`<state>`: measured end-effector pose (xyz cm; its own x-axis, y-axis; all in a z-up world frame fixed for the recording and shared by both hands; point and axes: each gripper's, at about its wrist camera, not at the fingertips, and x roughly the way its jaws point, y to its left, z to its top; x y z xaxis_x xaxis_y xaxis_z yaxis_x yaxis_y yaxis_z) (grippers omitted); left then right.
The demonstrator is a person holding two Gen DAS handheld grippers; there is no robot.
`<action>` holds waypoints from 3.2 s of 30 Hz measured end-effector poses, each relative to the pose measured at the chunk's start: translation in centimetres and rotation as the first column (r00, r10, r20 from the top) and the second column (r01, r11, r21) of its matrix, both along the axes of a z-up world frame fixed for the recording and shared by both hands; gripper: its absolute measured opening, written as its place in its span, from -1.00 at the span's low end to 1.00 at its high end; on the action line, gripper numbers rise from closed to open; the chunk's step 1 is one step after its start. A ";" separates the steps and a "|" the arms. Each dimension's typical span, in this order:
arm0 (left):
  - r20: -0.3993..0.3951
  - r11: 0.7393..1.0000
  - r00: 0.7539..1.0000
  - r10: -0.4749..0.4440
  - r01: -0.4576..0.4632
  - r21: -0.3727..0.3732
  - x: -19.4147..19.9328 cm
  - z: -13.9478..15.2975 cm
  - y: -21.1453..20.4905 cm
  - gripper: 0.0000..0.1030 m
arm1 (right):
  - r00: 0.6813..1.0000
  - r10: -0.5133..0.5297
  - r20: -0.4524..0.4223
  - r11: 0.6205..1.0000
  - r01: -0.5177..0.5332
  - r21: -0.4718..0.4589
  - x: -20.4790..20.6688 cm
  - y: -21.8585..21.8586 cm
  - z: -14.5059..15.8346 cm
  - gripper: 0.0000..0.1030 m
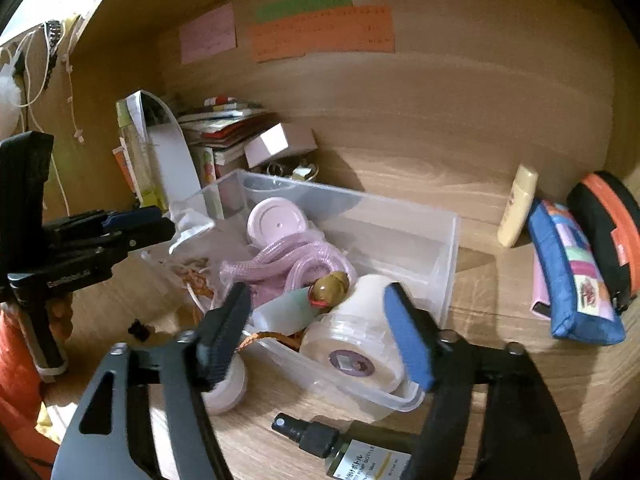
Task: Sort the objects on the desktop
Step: 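Carry the green box and gourd keychain into the clear bin and release both, then grasp the small black clip with the left tool while the right tool grasps the green pump bottle, then carry the black clip and pump bottle into the clear bin and release both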
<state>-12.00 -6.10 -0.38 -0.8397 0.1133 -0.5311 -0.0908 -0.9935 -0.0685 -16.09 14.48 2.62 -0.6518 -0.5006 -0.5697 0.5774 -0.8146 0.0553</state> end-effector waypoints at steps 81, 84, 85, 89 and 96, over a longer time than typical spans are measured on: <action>0.250 0.995 0.965 -0.080 0.091 -0.031 4.5 -5.1 -1.2 -0.59 | 0.974 -0.149 0.171 0.989 0.147 0.022 3.1 3.3 -3.6 0.87; 0.221 0.997 0.973 -0.072 0.077 -0.017 4.6 -4.3 -1.5 -0.59 | 0.977 -0.149 0.154 0.989 0.151 -0.003 3.4 3.7 -2.5 0.87; 0.210 0.997 0.975 -0.071 0.075 -0.008 4.6 -3.9 -1.6 -0.59 | 0.978 -0.150 0.144 0.988 0.153 -0.011 3.5 3.8 -2.1 0.87; 0.150 0.998 0.987 -0.066 0.063 0.024 4.6 -2.3 -2.0 -0.59 | 0.982 -0.160 0.096 0.986 0.164 -0.027 3.9 4.1 -0.3 0.87; 0.051 0.998 0.998 -0.049 0.047 0.033 3.9 0.4 -2.2 -0.59 | 0.987 -0.151 0.048 0.987 0.154 -0.050 3.5 4.0 1.9 0.87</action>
<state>-8.11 -8.27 0.00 -0.8045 0.1702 -0.5690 -0.1338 -0.9854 -0.1056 -12.58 18.47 4.57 -0.6977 -0.4279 -0.5745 0.4427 -0.8881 0.1239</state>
